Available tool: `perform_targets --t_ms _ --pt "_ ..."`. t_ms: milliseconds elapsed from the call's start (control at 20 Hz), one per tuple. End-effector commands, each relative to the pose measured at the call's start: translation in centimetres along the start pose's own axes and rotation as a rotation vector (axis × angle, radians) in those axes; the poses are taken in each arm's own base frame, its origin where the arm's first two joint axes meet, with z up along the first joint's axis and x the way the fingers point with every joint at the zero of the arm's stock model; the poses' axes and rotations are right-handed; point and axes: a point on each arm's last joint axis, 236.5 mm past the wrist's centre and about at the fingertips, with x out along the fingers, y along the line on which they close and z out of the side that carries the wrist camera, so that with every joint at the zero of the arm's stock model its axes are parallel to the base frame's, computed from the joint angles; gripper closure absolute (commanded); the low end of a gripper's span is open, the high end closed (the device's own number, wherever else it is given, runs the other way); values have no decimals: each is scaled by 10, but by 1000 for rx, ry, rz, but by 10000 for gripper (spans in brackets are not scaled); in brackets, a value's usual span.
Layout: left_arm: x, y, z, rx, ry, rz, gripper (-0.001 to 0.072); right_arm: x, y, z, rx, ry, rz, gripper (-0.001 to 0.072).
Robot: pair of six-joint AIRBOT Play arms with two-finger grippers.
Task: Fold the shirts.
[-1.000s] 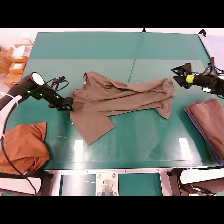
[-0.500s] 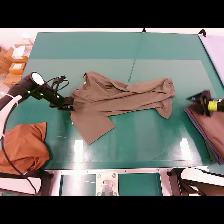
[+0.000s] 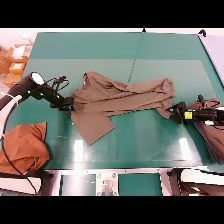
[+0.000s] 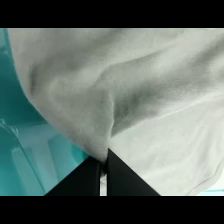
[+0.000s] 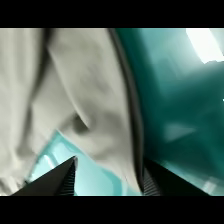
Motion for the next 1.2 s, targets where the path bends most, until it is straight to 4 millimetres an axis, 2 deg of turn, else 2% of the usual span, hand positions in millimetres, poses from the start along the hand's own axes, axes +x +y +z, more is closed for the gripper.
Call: perform_targets --t_ms 0,50,100,150,200,250,350,400,450,500,550,600,650,700,800,900,1000,1050,1150 --pt "-1 -5 1 -9 -3 -20 681 21 19 0 -29 13 39 388" --pt "-2 -6 2 -7 -4 -23 681 22 28 -9 -58 52 58 543" --pt "-8 -10 5 4 -8 -26 681 20 40 -17 -91 92 90 640" --pt "-22 -18 14 24 -25 -33 682 10 56 -19 -130 108 123 693" --pt "-42 -30 26 48 -61 -40 682 -4 74 -11 -176 78 144 693" --pt "-75 -46 42 90 -134 -40 682 -32 104 5 -237 5 176 694" --pt "-167 -90 74 183 -366 -26 682 -116 185 35 -359 -198 288 694" --pt "-223 -118 82 243 -507 -18 682 -169 229 40 -436 -311 351 694" --pt "-289 -151 82 317 -674 -10 681 -228 273 36 -538 -442 401 694" --pt "-356 -185 71 390 -854 -4 681 -281 309 23 -641 -561 432 694" --pt "-417 -215 51 460 -1022 1 681 -333 342 2 -756 -690 443 694" --pt "-476 -245 21 522 -1199 -1 681 -378 368 -24 -848 -806 443 694" --pt "-520 -266 -10 565 -1349 -9 681 -413 386 -49 -923 -905 436 694" --pt "-555 -283 -45 596 -1476 -20 681 -442 401 -77 -997 -997 420 694" --pt "-588 -302 -105 648 -1601 -28 682 -476 417 -119 -1078 -1122 389 694" --pt "-594 -308 -143 677 -1631 -14 681 -491 420 -143 -1114 -1215 333 694" --pt "-587 -308 -157 661 -1600 -25 681 -489 412 -141 -1092 -1220 270 694" --pt "-579 -303 -154 640 -1566 -23 681 -486 407 -138 -1080 -1204 255 694" --pt "-553 -288 -136 590 -1466 -14 681 -473 398 -121 -1045 -1154 253 694"
